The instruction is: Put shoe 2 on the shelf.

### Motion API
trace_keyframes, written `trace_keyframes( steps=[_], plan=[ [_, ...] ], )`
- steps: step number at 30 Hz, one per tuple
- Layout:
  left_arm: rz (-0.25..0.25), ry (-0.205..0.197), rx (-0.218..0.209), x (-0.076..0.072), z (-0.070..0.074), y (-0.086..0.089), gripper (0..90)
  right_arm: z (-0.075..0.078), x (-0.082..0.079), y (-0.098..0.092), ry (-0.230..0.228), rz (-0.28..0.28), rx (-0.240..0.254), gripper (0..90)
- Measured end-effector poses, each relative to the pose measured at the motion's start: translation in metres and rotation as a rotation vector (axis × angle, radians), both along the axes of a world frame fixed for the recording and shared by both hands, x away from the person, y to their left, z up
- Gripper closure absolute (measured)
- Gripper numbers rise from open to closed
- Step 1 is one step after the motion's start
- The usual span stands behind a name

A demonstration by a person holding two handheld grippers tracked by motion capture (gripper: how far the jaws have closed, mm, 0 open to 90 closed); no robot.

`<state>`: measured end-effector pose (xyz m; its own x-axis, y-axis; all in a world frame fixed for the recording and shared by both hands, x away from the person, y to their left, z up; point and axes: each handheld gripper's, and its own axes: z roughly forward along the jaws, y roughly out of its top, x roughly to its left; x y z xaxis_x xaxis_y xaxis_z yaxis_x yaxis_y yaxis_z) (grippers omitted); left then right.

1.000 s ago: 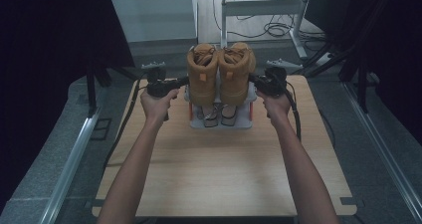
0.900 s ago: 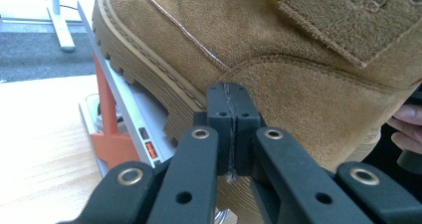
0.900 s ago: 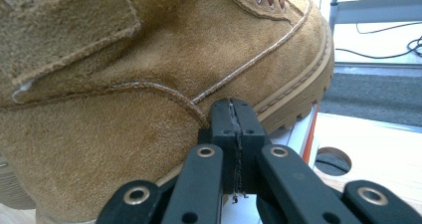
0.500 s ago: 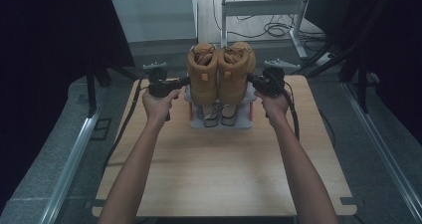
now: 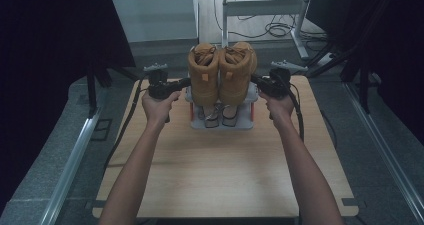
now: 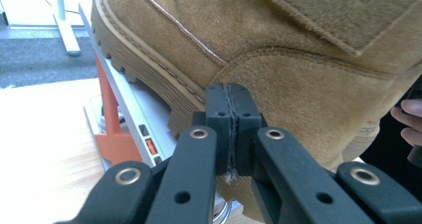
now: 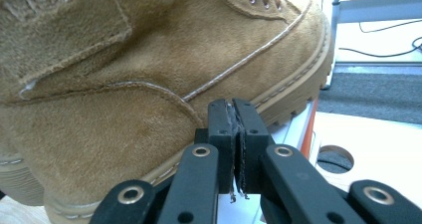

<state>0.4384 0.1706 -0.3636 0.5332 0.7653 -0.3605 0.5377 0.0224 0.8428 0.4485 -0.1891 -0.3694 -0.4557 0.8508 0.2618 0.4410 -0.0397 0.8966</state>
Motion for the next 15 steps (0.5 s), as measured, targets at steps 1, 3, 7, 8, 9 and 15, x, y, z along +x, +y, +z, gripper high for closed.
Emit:
trace_keyframes(
  steps=[1, 3, 7, 8, 9, 15],
  plan=[
    [0.005, -0.005, 0.003, -0.001, 0.001, 0.002, 88.0, 0.0, -0.001, -0.002, 0.001, -0.001, 0.006, 86.9],
    [0.011, -0.011, 0.001, -0.003, 0.003, 0.005, 87.6, 0.001, -0.003, -0.007, -0.003, -0.001, 0.023, 86.9],
    [0.021, -0.022, -0.014, -0.009, 0.004, 0.011, 87.3, 0.001, -0.008, -0.016, -0.014, 0.004, 0.049, 86.7],
    [0.025, -0.024, -0.016, -0.011, 0.003, 0.013, 87.3, 0.001, -0.01, -0.017, -0.017, 0.007, 0.055, 86.7],
    [0.027, -0.027, -0.019, -0.013, 0.002, 0.015, 87.2, 0.001, -0.011, -0.018, -0.022, 0.01, 0.054, 86.6],
    [0.025, -0.035, -0.048, -0.024, -0.003, 0.026, 72.6, 0.001, -0.023, -0.02, -0.049, 0.037, 0.078, 74.7]
  ],
)
